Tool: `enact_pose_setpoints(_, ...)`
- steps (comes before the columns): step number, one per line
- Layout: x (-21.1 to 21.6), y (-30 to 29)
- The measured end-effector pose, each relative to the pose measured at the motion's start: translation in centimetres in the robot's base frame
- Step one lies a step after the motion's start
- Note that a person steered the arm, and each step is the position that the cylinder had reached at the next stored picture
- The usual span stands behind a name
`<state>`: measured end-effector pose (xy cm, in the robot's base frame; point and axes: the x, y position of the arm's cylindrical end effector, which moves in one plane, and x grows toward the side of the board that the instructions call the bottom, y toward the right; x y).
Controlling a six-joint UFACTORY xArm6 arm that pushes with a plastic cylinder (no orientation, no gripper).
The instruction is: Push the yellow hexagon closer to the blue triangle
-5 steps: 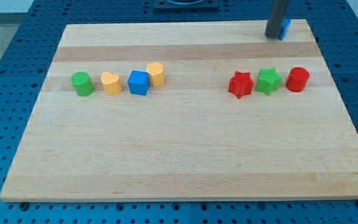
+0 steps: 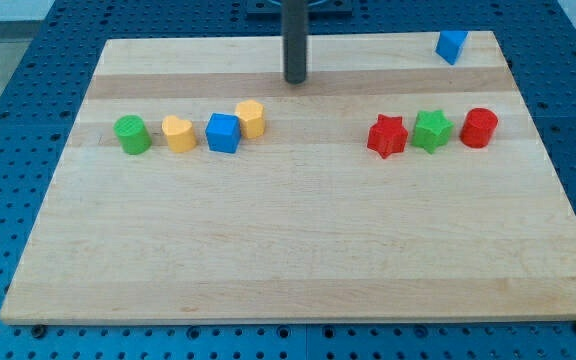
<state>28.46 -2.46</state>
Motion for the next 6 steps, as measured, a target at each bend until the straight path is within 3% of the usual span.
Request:
enact_pose_setpoints(3, 4.9, -8.5)
enact_pose_setpoints(6, 8.7, -7.6)
